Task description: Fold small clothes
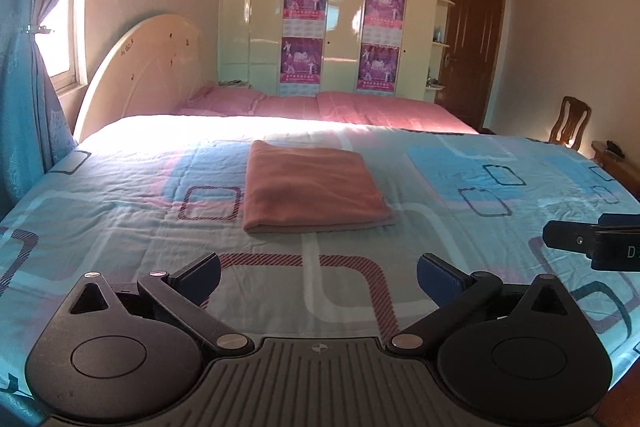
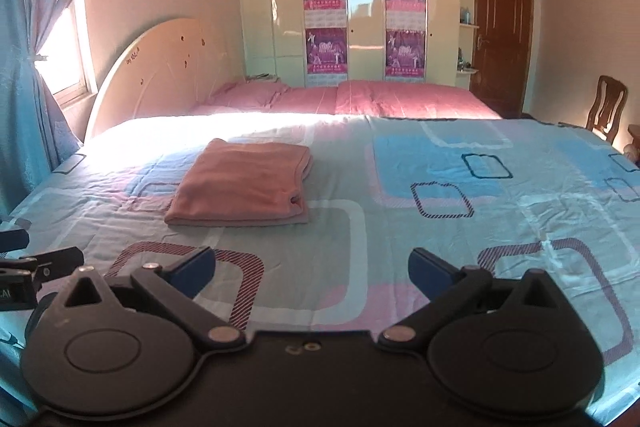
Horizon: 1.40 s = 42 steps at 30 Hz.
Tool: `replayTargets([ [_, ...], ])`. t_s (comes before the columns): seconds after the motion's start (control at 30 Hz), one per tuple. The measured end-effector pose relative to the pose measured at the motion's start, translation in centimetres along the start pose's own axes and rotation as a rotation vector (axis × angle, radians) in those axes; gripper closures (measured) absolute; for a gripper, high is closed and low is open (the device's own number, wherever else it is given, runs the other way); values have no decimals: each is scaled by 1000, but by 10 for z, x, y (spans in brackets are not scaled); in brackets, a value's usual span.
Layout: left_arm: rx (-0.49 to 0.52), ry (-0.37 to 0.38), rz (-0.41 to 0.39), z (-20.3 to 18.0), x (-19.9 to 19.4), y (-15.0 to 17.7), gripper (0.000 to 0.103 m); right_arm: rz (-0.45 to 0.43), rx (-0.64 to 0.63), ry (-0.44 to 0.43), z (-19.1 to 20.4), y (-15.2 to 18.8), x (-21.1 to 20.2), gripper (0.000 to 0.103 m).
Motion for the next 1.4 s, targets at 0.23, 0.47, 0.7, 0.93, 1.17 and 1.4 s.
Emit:
replayTargets([
  [0.23, 33, 7, -31, -21, -21, -4, 0, -22, 17, -6, -2, 3, -23, 0],
  [0.47, 36, 1, -56, -35, -31, -8, 0, -45, 10, -11, -2, 0, -32, 0],
  [0.7, 39, -4, -55, -41, -33, -5, 0, -51, 16, -10, -6, 0, -36, 0],
  [0.93, 34, -9, -57, -35, -34, -6, 0, -46, 12, -9, -7, 2, -38, 0],
  [1.17, 29, -11, -65, -35, -36, -5, 0, -51, 5, -6, -3, 1, -41, 0],
  [1.4, 24, -11, -73, -31, -40, -4, 0, -56, -11, -10, 3, -2, -42, 0],
])
Point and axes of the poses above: each gripper's, at about its wrist camera, not at the fingertips, and x roughly the way its jaws point, z to its left, y to its underside, the point moved 9 cm from there along x, roughly the way its jaws point, and after that the axes turned 10 degrees about y, right-handed, at the moved point
